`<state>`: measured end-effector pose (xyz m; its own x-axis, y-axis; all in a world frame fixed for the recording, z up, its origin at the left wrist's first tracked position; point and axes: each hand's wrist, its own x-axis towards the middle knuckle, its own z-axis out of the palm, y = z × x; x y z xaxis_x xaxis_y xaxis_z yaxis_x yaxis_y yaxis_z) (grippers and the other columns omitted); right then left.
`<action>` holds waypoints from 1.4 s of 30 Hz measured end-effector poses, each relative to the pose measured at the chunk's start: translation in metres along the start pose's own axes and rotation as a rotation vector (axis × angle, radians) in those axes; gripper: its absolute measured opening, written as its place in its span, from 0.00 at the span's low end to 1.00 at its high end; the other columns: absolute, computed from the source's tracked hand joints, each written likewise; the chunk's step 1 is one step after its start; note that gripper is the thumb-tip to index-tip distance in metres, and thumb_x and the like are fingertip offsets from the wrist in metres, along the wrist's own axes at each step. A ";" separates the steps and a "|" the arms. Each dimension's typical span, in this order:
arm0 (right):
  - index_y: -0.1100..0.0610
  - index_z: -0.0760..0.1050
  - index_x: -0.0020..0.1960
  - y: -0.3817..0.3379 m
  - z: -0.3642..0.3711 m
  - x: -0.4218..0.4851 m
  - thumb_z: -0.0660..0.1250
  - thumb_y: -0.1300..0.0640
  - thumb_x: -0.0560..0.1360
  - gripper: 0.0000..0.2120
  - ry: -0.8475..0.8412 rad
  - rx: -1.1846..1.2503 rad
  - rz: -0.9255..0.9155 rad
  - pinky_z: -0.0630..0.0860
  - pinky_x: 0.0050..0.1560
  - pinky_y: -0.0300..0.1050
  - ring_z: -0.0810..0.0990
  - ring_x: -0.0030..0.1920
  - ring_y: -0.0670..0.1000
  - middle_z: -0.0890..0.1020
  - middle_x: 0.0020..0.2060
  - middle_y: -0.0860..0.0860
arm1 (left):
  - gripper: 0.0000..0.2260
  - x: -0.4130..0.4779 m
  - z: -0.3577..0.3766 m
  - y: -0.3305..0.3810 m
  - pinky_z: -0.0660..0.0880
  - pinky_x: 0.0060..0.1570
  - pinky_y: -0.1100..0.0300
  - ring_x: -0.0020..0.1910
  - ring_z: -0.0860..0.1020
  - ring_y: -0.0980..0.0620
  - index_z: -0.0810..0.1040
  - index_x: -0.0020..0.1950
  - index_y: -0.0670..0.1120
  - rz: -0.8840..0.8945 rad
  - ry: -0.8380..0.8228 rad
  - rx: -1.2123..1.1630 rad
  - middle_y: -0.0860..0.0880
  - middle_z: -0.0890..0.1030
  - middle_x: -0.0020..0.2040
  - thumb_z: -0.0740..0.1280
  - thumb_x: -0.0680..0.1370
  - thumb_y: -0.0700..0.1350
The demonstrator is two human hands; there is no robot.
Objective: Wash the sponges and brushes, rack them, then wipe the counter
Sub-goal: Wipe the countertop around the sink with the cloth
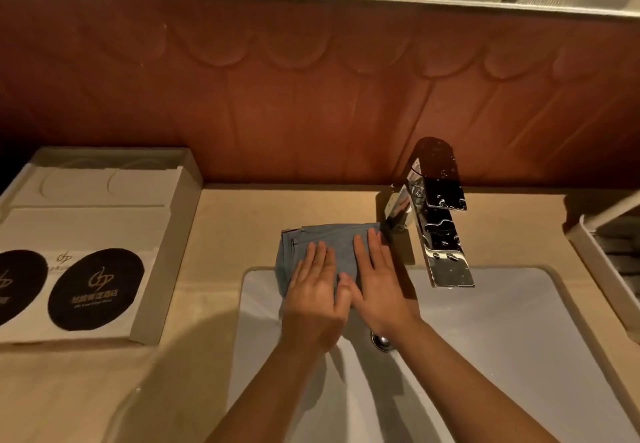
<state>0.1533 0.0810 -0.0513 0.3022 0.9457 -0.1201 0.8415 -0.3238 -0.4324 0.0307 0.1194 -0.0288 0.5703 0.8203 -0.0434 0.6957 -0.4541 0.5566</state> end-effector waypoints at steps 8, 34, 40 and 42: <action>0.47 0.45 0.76 0.026 -0.025 -0.039 0.22 0.27 0.62 0.49 0.062 -0.081 0.112 0.59 0.71 0.45 0.57 0.74 0.52 0.54 0.76 0.53 | 0.39 -0.009 0.015 0.032 0.41 0.71 0.63 0.76 0.52 0.55 0.57 0.76 0.46 0.024 0.015 0.095 0.50 0.56 0.77 0.37 0.69 0.61; 0.54 0.45 0.77 0.180 -0.140 0.029 0.44 0.47 0.81 0.26 -0.149 -0.278 0.181 0.46 0.75 0.47 0.43 0.77 0.53 0.47 0.77 0.53 | 0.33 0.103 0.111 0.183 0.40 0.73 0.58 0.77 0.44 0.54 0.50 0.77 0.48 -0.038 -0.051 0.139 0.51 0.51 0.78 0.40 0.72 0.57; 0.58 0.50 0.76 0.184 -0.140 0.047 0.45 0.48 0.81 0.26 -0.022 -0.277 0.120 0.46 0.75 0.48 0.48 0.76 0.57 0.53 0.76 0.58 | 0.31 0.126 0.113 0.182 0.42 0.74 0.58 0.77 0.48 0.53 0.56 0.76 0.47 -0.028 0.008 0.065 0.50 0.56 0.77 0.43 0.73 0.56; 0.59 0.55 0.75 0.186 -0.139 0.057 0.42 0.47 0.78 0.28 0.033 -0.272 0.120 0.48 0.74 0.49 0.53 0.75 0.58 0.58 0.74 0.60 | 0.31 0.133 0.115 0.181 0.43 0.73 0.58 0.77 0.50 0.53 0.57 0.76 0.48 -0.025 0.038 0.054 0.50 0.57 0.77 0.43 0.74 0.55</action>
<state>0.3889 0.0705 -0.0140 0.4172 0.9003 -0.1245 0.8868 -0.4332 -0.1610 0.2830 0.1058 -0.0292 0.5363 0.8436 -0.0250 0.7327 -0.4507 0.5100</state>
